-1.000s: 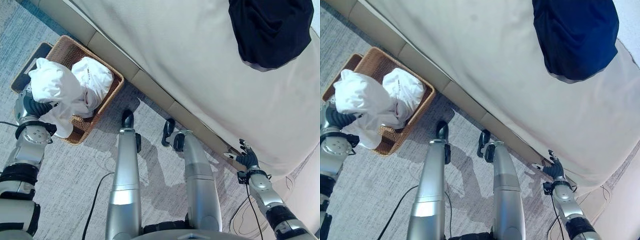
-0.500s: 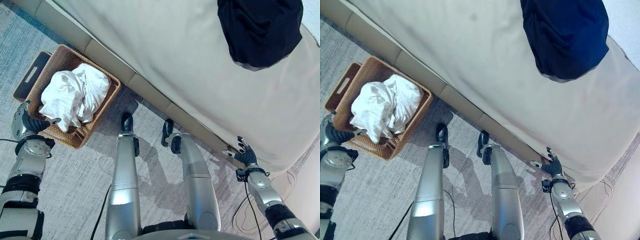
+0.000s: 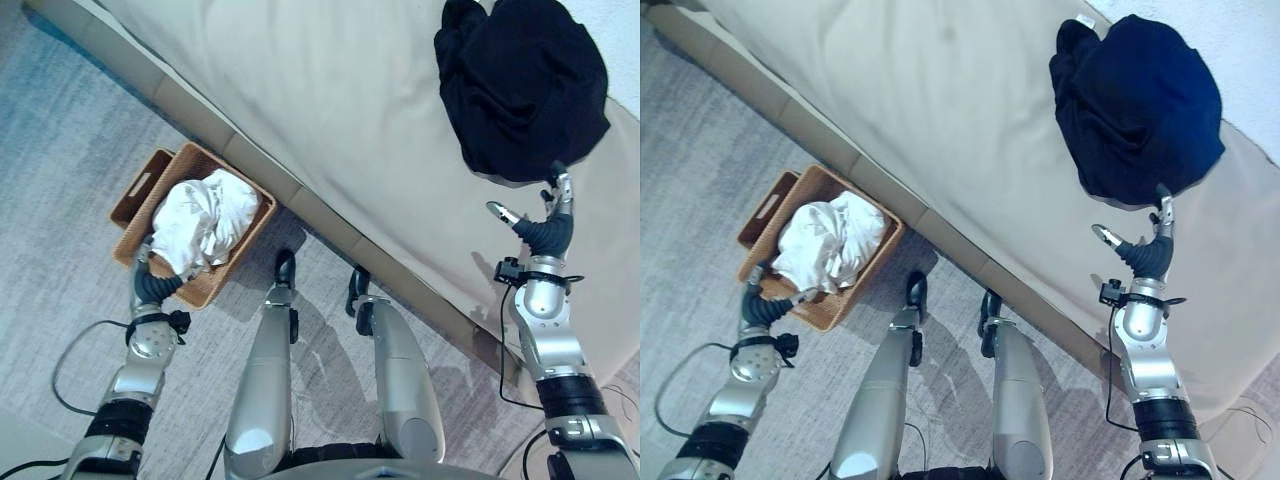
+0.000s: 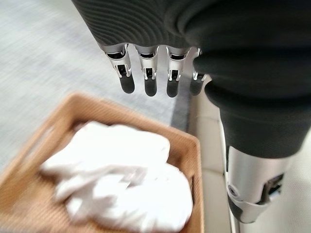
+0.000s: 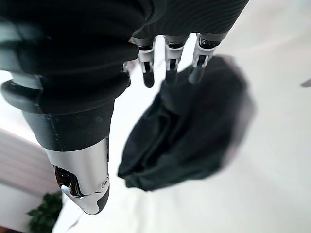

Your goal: Pick up clothes into the bucket

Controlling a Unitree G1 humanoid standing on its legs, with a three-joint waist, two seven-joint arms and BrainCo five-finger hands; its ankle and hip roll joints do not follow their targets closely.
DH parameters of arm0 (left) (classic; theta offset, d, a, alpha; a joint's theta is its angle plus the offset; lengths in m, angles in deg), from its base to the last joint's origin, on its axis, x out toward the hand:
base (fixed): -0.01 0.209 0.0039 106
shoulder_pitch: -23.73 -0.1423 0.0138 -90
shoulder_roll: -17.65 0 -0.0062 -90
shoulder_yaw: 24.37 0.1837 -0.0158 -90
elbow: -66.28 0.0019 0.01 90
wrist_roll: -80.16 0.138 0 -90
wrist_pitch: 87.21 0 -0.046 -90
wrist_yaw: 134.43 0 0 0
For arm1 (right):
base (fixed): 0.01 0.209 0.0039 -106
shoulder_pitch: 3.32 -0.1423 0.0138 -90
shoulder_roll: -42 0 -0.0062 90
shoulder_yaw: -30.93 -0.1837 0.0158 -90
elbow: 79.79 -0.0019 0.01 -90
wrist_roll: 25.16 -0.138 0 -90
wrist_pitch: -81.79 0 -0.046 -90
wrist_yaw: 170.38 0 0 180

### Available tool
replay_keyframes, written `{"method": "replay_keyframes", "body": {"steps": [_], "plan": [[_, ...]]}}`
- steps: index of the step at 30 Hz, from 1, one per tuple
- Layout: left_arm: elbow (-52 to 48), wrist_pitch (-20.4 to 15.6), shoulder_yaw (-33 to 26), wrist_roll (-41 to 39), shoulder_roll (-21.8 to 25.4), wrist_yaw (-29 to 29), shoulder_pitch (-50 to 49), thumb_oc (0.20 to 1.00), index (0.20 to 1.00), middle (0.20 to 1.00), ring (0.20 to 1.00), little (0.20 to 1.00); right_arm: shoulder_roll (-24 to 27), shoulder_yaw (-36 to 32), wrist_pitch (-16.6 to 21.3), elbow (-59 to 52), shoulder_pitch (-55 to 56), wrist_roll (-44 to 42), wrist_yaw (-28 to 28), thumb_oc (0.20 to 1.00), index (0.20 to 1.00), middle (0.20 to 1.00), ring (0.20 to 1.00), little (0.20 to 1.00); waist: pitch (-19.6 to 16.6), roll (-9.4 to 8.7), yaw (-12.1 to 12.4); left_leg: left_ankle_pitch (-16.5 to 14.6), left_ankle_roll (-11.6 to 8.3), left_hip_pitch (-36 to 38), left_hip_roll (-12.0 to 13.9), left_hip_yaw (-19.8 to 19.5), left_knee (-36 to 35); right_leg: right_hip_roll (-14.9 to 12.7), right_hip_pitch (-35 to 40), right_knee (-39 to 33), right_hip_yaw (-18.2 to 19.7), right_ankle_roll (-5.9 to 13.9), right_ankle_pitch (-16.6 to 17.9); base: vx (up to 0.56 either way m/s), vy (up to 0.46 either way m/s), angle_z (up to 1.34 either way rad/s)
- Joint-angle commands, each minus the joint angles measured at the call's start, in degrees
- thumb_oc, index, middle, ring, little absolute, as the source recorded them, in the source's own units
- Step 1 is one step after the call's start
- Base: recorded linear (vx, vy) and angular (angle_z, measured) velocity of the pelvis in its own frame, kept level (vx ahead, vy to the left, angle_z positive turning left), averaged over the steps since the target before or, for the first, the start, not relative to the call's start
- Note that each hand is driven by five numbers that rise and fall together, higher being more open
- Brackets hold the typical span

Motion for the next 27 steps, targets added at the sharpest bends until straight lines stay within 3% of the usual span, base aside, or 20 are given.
{"method": "replay_keyframes", "body": {"steps": [1, 3, 4, 5, 6, 9, 11, 13, 19, 22, 27], "plan": [[-1.1, -5.3, 2.3, -8.8, -4.6, -5.5, -3.5, 1.000, 1.000, 1.000, 1.000, 1.000, 7.4, -3.7, 0.6, -2.0, -0.1, 5.3, 2.7, 1.000, 1.000, 1.000, 1.000, 1.000, -1.0, 6.30, -0.6, 0.3, 0.75, 4.9, -0.1, -0.7, -4.3, -1.7, 4.2, -7.2, -0.1, 3.16, 5.7, 0.04, -0.103, 0.14], [-0.8, -6.8, 3.6, -11.7, -5.2, -8.3, -3.6, 1.000, 1.000, 1.000, 1.000, 1.000, 9.4, -3.2, -0.1, -0.1, -2.2, 5.8, 2.8, 1.000, 1.000, 1.000, 1.000, 1.000, -1.0, 7.41, -0.2, 1.3, 0.32, 7.0, -0.1, -1.1, -6.4, -1.7, 5.5, -7.7, -0.3, 3.17, 5.5, 0.03, -0.070, 0.12], [2.1, -6.2, 4.9, -13.2, -6.9, -10.1, -4.2, 1.000, 1.000, 1.000, 1.000, 1.000, 11.3, -2.3, -1.1, 1.9, -4.5, 6.8, 2.7, 1.000, 1.000, 1.000, 1.000, 1.000, -1.5, 8.89, 0.4, 2.3, -0.12, 8.9, -0.2, -1.3, -8.6, -2.2, 6.4, -7.6, -0.6, 2.98, 5.1, 0.02, -0.030, 0.10], [2.2, -6.2, 4.9, -13.2, -7.0, -10.1, -4.1, 1.000, 1.000, 1.000, 1.000, 1.000, 11.4, -2.2, -1.1, 2.0, -4.6, 6.8, 2.7, 1.000, 1.000, 1.000, 1.000, 1.000, -1.4, 8.95, 0.3, 2.3, -0.12, 9.0, -0.2, -1.4, -8.7, -2.3, 6.5, -7.7, -0.7, 2.98, 5.1, 0.06, -0.038, 0.14], [3.0, -6.2, 6.5, -12.6, -8.2, -10.6, -6.1, 1.000, 1.000, 1.000, 1.000, 1.000, 14.3, -1.1, -2.9, 5.8, -8.0, 8.9, 3.4, 1.000, 1.000, 1.000, 1.000, 1.000, -2.7, 10.69, 1.3, 3.3, -0.51, 10.3, -0.3, -1.6, -10.6, -2.9, 7.1, -7.4, -1.1, 2.94, 4.6, 0.06, -0.026, 0.18], [4.7, -6.0, 9.3, -12.0, -8.4, -12.2, -8.2, 1.000, 1.000, 1.000, 1.000, 1.000, 20.0, 1.4, -4.8, 13.3, -16.0, 10.0, 5.2, 1.000, 1.000, 1.000, 1.000, 1.000, -4.3, 13.14, 2.7, 4.2, -0.77, 11.8, -0.4, -2.0, -12.7, -3.6, 7.4, -6.5, -1.4, 2.96, 3.8, 0.06, -0.042, 0.13], [5.5, -6.0, 9.9, -11.9, -8.5, -12.3, -8.8, 1.000, 1.000, 1.000, 1.000, 1.000, 21.9, 2.7, -5.2, 15.8, -19.2, 9.6, 6.0, 1.000, 1.000, 1.000, 1.000, 1.000, -4.7, 13.89, 2.9, 4.4, -0.77, 12.3, -0.5, -2.1, -13.2, -3.8, 7.3, -6.1, -1.3, 2.94, 3.5, 0.03, -0.045, 0.12], [7.6, -5.6, 12.6, -11.8, -8.7, -13.1, -10.2, 1.000, 1.000, 1.000, 1.000, 1.000, 26.6, 7.5, -6.5, 24.4, -29.7, 8.7, 7.5, 1.000, 1.000, 1.000, 1.000, 1.000, -5.6, 15.39, 4.2, 4.5, -0.71, 13.0, -0.7, -2.1, -13.6, -4.3, 6.9, -5.0, -0.9, 2.80, 2.9, 0.04, -0.048, 0.10], [9.0, -5.6, 15.5, -12.9, -9.2, -13.9, -10.6, 1.000, 1.000, 1.000, 1.000, 1.000, 32.1, 19.7, -8.7, 37.9, -46.7, 8.6, 6.8, 1.000, 1.000, 1.000, 1.000, 1.000, -5.8, 16.87, 5.2, 5.1, -1.05, 12.8, -0.5, -2.2, -14.1, -4.2, 5.7, -3.0, -0.4, 2.55, 2.1, 0.02, -0.064, 0.02], [8.3, -5.7, 16.2, -14.7, -9.2, -14.0, -10.0, 1.000, 1.000, 1.000, 1.000, 1.000, 34.0, 27.4, -10.3, 44.4, -54.2, 9.5, 4.5, 1.000, 1.000, 1.000, 1.000, 1.000, -5.3, 16.73, 5.3, 5.7, -1.29, 12.0, -0.3, -2.2, -14.3, -4.0, 4.3, -2.0, -0.2, 2.20, 1.9, -0.01, -0.061, 0.01], [6.5, -5.8, 18.1, -16.4, -9.8, -14.0, -8.8, 1.000, 1.000, 1.000, 1.000, 1.000, 32.9, 32.1, -10.2, 53.3, -60.5, 3.8, 0.8, 1.000, 1.000, 1.000, 1.000, 1.000, -4.2, 16.39, 5.1, 5.5, -1.19, 10.9, -0.4, -2.0, -13.9, -3.9, 2.0, -0.4, 0.7, 2.03, 2.0, 0.00, -0.026, 0.00]]}}
